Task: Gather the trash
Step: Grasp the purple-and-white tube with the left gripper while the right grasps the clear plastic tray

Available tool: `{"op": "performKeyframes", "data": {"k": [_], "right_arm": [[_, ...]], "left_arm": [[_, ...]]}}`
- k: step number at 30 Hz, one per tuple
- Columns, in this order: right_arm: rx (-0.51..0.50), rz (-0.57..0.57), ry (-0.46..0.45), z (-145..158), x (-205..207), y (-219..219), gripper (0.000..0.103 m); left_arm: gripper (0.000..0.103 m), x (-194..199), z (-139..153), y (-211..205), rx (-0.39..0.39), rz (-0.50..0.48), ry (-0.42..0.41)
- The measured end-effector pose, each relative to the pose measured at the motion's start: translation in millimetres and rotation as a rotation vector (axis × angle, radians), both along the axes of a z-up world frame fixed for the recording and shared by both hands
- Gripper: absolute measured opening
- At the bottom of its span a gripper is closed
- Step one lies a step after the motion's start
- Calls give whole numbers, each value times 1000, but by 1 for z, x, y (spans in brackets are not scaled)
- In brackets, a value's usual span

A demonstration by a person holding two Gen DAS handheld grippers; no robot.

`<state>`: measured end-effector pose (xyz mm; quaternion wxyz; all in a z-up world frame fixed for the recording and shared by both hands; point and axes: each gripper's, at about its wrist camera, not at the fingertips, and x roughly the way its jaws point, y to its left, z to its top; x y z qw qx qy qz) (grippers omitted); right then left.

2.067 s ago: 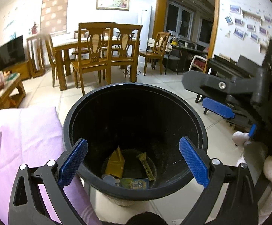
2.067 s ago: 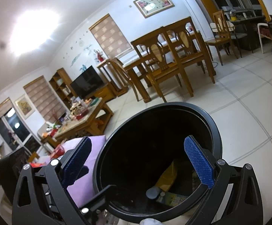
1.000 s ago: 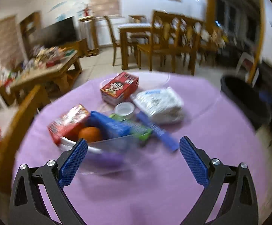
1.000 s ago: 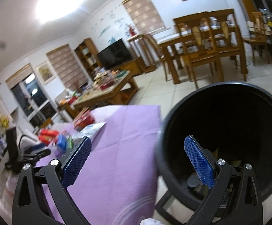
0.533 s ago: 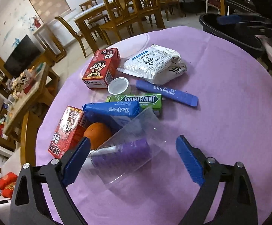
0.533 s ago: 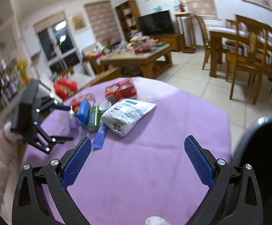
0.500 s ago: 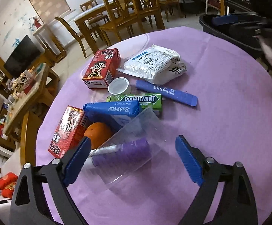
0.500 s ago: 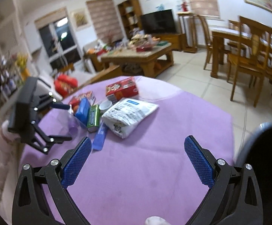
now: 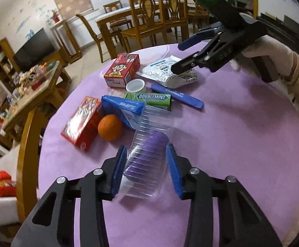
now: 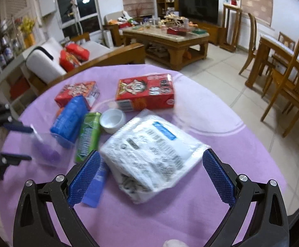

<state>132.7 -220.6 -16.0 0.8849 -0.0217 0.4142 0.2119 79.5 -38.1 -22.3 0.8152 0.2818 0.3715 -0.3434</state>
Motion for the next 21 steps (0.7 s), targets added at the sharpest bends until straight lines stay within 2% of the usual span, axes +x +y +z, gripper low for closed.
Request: {"op": "performKeyframes", "data": {"k": [2, 4, 6, 7, 8, 11, 13, 15, 17, 19, 21], "right_arm": [[95, 65, -17, 5, -10, 8, 97], [171, 121, -24, 11, -25, 19, 97], [225, 154, 19, 12, -35, 29, 97], [247, 163, 42, 11, -39, 34, 97], [264, 166, 64, 9, -42, 39, 98], [337, 156, 157, -1, -51, 47, 98], [401, 141, 217, -10, -55, 51, 97], [457, 117, 272, -21, -56, 59, 97], [510, 87, 322, -31, -55, 62, 97], [553, 56, 359, -38, -53, 66, 97], [576, 18, 360, -35, -51, 66, 97]], "left_arm": [[39, -6, 0, 4, -26, 13, 19], [39, -10, 2, 9, -87, 44, 57], [39, -11, 2, 18, -184, 66, 149], [41, -14, 2, 22, -216, 66, 174], [41, -19, 3, 26, -233, 74, 166], [41, -24, 7, 49, -240, 188, 94], [41, -14, 4, 72, -272, 302, 94], [41, -2, -7, 87, -251, 411, 94], [41, -1, -12, 86, -246, 414, 92], [41, -7, -17, 72, -216, 370, 76], [41, -17, -19, 54, -169, 305, 50]]}}
